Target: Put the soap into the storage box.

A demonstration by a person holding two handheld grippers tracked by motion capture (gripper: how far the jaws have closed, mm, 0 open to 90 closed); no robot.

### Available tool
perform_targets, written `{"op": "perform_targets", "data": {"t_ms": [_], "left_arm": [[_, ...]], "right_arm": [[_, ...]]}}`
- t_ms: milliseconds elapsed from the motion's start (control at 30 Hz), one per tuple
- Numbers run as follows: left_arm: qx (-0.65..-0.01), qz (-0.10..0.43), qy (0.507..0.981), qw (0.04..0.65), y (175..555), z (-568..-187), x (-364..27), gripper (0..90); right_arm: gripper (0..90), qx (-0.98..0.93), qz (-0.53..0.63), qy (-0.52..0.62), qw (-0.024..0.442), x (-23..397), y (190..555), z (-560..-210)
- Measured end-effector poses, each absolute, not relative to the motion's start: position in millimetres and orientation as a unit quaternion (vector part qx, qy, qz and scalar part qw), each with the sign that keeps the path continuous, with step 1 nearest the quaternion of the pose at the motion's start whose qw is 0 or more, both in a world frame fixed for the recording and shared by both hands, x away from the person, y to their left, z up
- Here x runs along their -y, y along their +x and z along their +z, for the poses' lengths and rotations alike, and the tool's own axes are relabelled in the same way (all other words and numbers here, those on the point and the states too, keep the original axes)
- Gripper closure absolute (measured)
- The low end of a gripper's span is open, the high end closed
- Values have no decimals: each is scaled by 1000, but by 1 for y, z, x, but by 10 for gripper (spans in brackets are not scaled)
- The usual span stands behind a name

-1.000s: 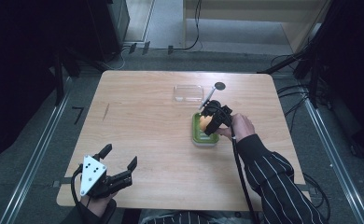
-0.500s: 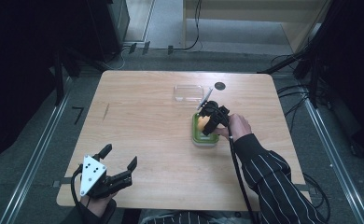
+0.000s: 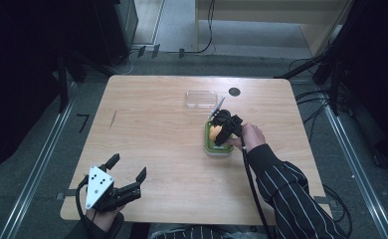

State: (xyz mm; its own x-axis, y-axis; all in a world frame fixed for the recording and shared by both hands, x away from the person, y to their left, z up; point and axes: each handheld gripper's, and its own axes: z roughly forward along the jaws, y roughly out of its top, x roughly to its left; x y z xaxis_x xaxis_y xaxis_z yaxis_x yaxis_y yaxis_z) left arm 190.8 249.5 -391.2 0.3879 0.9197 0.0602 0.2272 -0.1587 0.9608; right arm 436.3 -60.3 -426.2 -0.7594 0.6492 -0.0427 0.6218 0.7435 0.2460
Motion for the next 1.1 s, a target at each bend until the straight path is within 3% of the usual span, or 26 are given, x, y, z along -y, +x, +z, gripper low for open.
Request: {"op": "perform_targets", "data": {"t_ms": [1100], "left_arm": [[-425,353,675,489,191,-391,-250,137]], "right_arm": [[394,-929,101,349,73,54,439,-441]]}}
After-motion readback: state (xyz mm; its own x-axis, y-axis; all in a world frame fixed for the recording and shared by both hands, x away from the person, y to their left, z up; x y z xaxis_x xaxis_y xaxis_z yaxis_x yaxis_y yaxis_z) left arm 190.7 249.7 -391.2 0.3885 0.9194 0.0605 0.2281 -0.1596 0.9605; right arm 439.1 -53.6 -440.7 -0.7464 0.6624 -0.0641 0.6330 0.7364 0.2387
